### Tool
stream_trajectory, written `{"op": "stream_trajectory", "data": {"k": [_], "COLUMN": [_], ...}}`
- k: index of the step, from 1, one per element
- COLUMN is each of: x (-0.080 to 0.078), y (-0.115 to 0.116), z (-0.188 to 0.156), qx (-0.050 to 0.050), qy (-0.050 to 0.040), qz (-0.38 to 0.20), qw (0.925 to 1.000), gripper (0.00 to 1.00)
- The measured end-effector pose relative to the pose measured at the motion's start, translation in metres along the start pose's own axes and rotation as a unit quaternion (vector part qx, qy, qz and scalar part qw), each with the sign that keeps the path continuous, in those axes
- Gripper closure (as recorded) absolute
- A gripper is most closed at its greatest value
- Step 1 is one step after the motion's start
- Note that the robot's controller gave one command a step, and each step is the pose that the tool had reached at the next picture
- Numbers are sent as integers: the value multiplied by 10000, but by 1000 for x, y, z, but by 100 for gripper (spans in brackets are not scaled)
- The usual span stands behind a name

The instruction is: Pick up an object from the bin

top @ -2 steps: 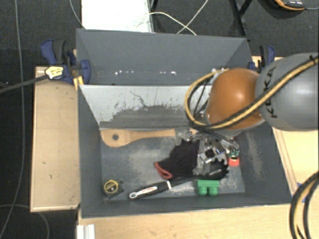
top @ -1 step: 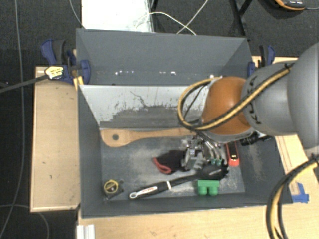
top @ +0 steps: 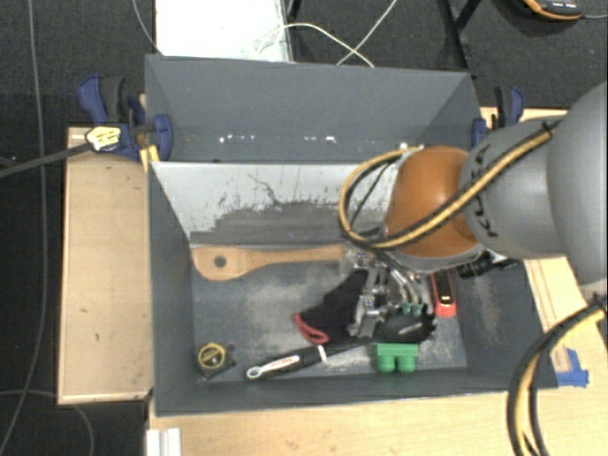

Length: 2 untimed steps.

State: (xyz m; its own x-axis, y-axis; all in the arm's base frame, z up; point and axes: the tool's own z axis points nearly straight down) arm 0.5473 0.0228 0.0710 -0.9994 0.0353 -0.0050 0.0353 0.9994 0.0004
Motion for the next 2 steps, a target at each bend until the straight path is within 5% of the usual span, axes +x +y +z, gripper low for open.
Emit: {"op": "stream_trajectory", "data": {"k": [1,2], "x": [0,5], "y": [0,-6], "z": [0,-134], "qx": [0,-3], "qy": [0,-13], "qz": [-3,-29], "qw": [10000,10000], "gripper": [0,100]}}
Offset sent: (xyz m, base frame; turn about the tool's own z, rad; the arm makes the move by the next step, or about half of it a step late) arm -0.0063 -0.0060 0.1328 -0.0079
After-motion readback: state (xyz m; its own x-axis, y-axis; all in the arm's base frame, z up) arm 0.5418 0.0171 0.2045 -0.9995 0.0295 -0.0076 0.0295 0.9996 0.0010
